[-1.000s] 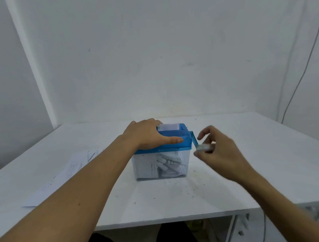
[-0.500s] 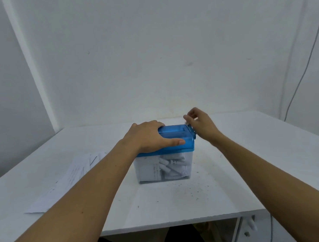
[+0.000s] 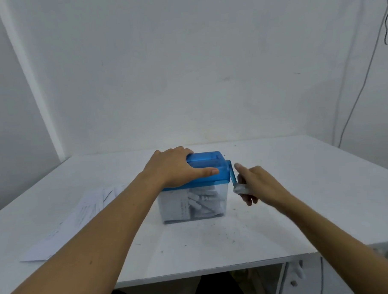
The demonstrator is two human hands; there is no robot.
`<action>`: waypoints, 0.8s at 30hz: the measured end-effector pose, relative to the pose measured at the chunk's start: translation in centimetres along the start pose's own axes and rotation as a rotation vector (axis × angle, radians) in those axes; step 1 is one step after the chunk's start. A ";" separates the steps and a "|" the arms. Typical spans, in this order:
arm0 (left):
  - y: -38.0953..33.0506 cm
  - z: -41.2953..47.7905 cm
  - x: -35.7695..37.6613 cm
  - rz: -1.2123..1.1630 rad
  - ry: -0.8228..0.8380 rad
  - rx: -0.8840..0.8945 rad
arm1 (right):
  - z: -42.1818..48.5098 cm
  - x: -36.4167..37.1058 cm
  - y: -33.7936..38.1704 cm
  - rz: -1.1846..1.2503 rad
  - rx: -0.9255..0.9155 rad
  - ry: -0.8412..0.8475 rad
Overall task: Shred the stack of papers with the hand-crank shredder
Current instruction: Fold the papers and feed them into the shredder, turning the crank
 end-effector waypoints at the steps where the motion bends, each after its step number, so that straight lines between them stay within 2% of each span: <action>1: 0.0 0.0 0.0 0.000 0.003 -0.003 | -0.3 -0.7 0.8 -0.023 -0.025 0.076; 3: -0.1 -0.1 -0.1 0.003 0.013 -0.006 | -0.6 -1.7 1.6 -0.033 -0.057 0.212; 6: -0.2 -0.3 -0.3 0.006 0.030 -0.010 | -0.1 -3.6 3.0 0.101 -0.163 0.190; 9: -0.2 -0.4 -0.3 0.007 0.038 -0.014 | 2.2 -5.1 3.5 0.077 -0.180 0.050; 13: -0.3 -0.4 -0.4 0.015 0.054 -0.016 | 5.9 -5.6 2.3 0.108 -0.108 -0.281; 15: -0.3 -0.4 -0.3 0.012 0.057 -0.015 | 7.3 -4.8 1.5 0.068 -0.065 -0.359; 17: -0.3 -0.2 -0.2 0.005 0.060 -0.018 | 8.5 -3.6 0.1 0.010 0.018 -0.332; 21: -0.3 -0.1 -0.2 0.005 0.085 -0.009 | 9.1 -1.2 -2.9 -0.061 0.183 -0.081; 24: -0.3 0.0 -0.2 -0.013 0.141 -0.027 | 8.9 -0.9 -3.8 -0.020 0.194 -0.085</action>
Point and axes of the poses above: each hand's wrist, its own z-axis towards the middle knuckle, its own x-axis out of the palm, y = z × x, the point moved 6 cm from there along z, towards the middle knuckle, and after that the axes turned 9 degrees about -x, right-handed, at the moved point
